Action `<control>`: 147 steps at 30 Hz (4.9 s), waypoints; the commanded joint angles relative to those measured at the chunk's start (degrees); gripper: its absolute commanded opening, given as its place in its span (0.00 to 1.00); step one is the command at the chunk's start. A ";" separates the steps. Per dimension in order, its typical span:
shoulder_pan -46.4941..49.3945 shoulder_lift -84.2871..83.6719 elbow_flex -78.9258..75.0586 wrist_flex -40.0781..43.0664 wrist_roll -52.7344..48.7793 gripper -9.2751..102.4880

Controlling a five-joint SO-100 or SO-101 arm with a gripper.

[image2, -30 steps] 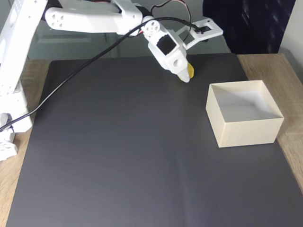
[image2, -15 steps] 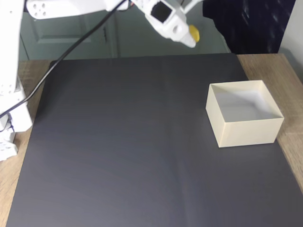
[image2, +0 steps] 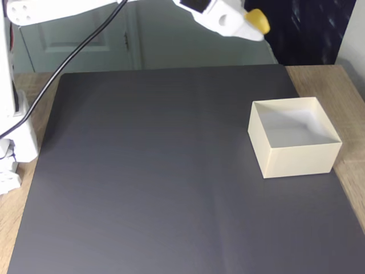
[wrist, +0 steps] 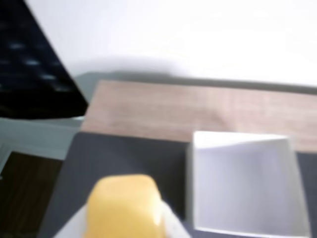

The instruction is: Grasp a cube block and put it in the white box.

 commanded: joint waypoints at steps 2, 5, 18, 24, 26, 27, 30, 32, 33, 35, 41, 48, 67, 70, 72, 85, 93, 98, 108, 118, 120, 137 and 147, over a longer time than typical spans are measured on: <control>4.22 4.66 -2.37 -0.18 0.53 0.08; 6.59 4.75 -2.37 -0.44 0.53 0.08; 13.62 -1.23 -2.99 -5.36 0.35 0.08; 14.24 -8.44 -6.33 -9.58 0.70 0.08; 14.33 -10.72 -7.73 -10.99 0.88 0.08; 14.24 -11.78 -8.61 -11.51 0.88 0.08; 13.89 -14.68 -11.07 -11.69 1.32 0.08; 13.62 -16.26 -12.39 -11.69 1.41 0.08; 13.54 -16.79 -12.83 -11.69 1.41 0.08; 13.36 -17.31 -12.92 -11.69 1.41 0.08; 12.74 -17.84 -12.92 -11.60 1.49 0.08; 12.48 -17.75 -12.92 -11.34 1.67 0.16; 13.01 -16.00 -12.30 -9.67 1.41 0.22; 12.74 -15.21 -12.22 -8.96 1.14 0.20; 12.48 -14.41 -12.22 -8.26 1.05 0.18; 7.91 -0.44 -3.43 -2.90 0.53 0.08; 4.66 19.60 18.46 -5.01 0.70 0.08; 2.72 30.59 32.08 -7.56 0.53 0.08; 1.85 49.83 56.43 -11.69 0.88 0.08; 2.20 64.25 72.07 -8.88 0.00 0.08; 2.02 66.62 74.62 -8.17 -0.26 0.08; 1.93 89.38 93.43 -2.02 0.00 0.08; 2.02 97.47 98.09 2.20 0.18 0.08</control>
